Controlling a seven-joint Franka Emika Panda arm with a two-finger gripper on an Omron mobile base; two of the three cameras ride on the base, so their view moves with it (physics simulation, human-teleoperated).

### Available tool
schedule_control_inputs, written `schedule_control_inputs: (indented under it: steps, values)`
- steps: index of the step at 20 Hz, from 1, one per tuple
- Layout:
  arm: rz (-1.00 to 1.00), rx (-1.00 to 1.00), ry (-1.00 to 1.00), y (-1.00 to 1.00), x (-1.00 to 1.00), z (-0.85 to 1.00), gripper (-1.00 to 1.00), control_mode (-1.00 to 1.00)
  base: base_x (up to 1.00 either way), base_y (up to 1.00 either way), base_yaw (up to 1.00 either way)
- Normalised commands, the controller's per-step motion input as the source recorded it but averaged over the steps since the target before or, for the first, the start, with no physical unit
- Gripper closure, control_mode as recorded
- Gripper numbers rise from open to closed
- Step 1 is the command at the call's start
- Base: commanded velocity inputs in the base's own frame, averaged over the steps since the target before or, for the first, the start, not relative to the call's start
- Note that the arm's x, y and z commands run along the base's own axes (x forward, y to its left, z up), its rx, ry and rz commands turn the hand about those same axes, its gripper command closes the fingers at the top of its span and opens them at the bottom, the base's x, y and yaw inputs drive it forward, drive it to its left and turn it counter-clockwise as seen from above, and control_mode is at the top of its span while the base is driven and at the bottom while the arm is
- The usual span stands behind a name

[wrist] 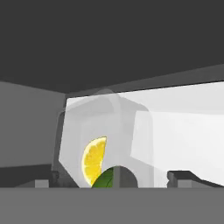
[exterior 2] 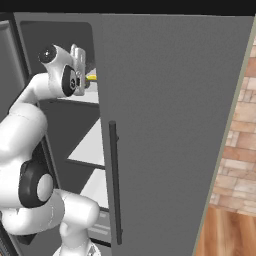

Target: Take the avocado and lemon wedge out of the freezer and place them in the tupperware container on the counter. Then put the tupperware containing the vegetables back in the freezer.

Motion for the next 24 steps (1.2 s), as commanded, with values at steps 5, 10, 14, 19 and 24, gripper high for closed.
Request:
schedule_control_inputs:
  steps: [5, 10, 14, 19, 24]
  values:
    - [0.01, 0.00, -0.18, 0.00, -0.79, 0.30, -1.00, -1.00, 0.00, 0.00, 0.00]
    - [0.05, 0.00, -0.22, 0.00, -1.00, 0.63, -1.00, -1.00, 0.00, 0.00, 0.00]
    - [0.04, 0.00, -0.11, -0.09, -1.00, 0.60, -1.00, -1.00, 0.00, 0.00, 0.00]
    - [0.01, 0.00, -0.01, -0.17, -1.00, 0.22, -1.00, -1.00, 0.00, 0.00, 0.00]
    - [0.00, 0.00, 0.00, -0.25, -1.00, 0.00, -1.00, -1.00, 0.00, 0.00, 0.00]
